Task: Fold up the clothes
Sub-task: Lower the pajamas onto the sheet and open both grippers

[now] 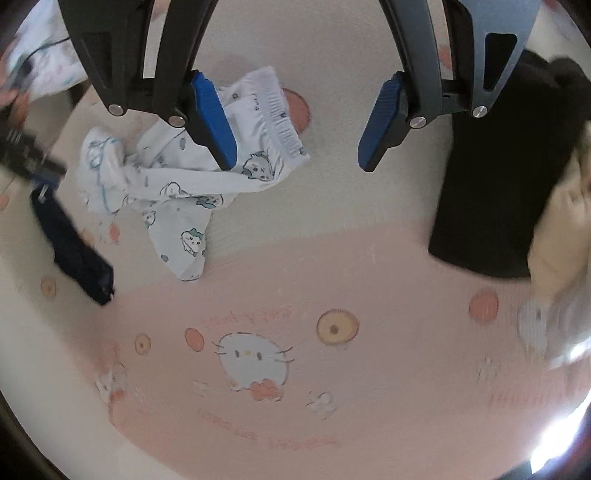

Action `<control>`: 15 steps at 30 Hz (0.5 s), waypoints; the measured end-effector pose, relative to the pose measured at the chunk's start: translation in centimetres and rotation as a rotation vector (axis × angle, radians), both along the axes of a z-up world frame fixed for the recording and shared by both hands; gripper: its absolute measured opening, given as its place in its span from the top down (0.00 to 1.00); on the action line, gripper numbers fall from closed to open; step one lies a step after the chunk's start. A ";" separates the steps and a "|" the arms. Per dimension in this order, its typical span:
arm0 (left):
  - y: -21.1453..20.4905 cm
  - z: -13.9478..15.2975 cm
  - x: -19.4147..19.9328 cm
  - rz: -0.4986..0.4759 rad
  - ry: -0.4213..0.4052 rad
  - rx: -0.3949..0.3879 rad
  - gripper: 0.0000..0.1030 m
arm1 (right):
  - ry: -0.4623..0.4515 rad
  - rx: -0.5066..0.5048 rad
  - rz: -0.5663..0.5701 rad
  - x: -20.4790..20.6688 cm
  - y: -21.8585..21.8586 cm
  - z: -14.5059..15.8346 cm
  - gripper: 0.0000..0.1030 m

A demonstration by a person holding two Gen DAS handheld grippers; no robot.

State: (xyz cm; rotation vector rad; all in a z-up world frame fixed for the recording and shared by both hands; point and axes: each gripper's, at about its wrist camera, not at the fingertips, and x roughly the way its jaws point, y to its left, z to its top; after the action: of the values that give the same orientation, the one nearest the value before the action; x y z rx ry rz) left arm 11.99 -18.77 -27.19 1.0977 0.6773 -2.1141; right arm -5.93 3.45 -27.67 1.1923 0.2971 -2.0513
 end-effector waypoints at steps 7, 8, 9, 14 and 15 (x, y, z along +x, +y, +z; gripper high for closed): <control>1.8 -0.4 1.2 0.011 -0.009 -0.013 0.36 | -0.023 0.008 0.020 2.0 0.4 -1.0 0.32; 2.0 -0.7 1.4 0.014 -0.005 -0.007 0.36 | -0.017 0.008 0.018 2.1 0.5 -0.9 0.32; 2.2 -1.0 1.6 0.018 -0.001 -0.001 0.36 | -0.014 0.007 0.018 2.1 0.4 -1.0 0.32; 4.3 -1.9 3.0 0.036 0.024 -0.085 0.36 | -0.028 -0.005 0.034 2.4 -0.8 -1.2 0.32; 4.6 -2.2 3.0 0.027 0.017 -0.087 0.36 | -0.027 -0.007 0.044 2.6 -1.1 -1.3 0.32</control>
State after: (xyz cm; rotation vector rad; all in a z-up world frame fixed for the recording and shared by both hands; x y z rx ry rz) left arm 14.99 -14.18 -29.41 1.0194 0.5990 -2.1119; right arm -3.30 2.38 -28.96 1.1976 0.2999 -1.9957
